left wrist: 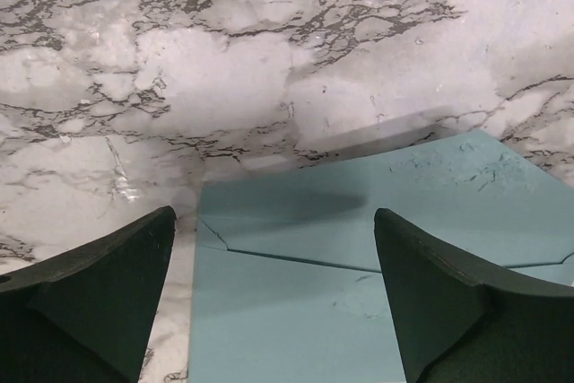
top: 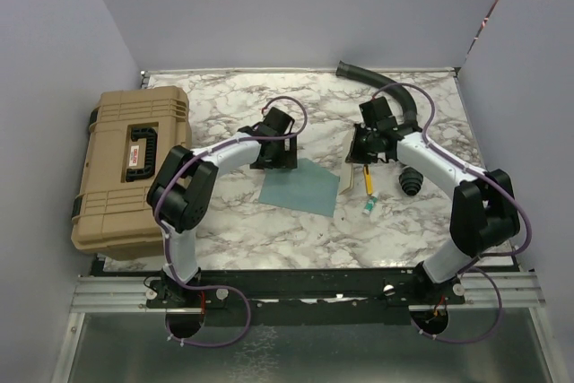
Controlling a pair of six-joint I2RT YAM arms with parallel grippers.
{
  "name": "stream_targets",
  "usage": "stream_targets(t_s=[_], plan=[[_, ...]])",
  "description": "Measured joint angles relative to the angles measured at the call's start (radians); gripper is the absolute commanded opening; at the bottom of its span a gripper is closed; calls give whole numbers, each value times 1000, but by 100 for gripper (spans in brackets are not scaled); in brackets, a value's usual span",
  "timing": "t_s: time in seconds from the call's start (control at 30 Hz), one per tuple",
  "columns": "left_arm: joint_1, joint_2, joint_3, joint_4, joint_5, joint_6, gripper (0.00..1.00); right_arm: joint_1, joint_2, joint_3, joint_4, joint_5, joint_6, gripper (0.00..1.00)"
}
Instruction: Place the letter into the envelope and seal it
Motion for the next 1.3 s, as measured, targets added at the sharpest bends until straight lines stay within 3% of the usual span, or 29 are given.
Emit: stream_targets(t_s=[0.17,0.3,0.57,0.93,1.3], plan=[[1,-42,-26,-15,12,5,86,-5,14,23,-49,66,-55,0],[-1,-148,-142,-43,24,-3,69,-5,50,42,-70,93,-100,0],[-9,-307,-323,-127,56,-32,47,-5,124,61,-77,96,-167,0],[-86,-275,-339,-170,163,26,44,-5,191,85,-73,64,-266,1],[-80,-76,-105,-95,126,-18,33,25,68,-116,-29,-75,-250,1]])
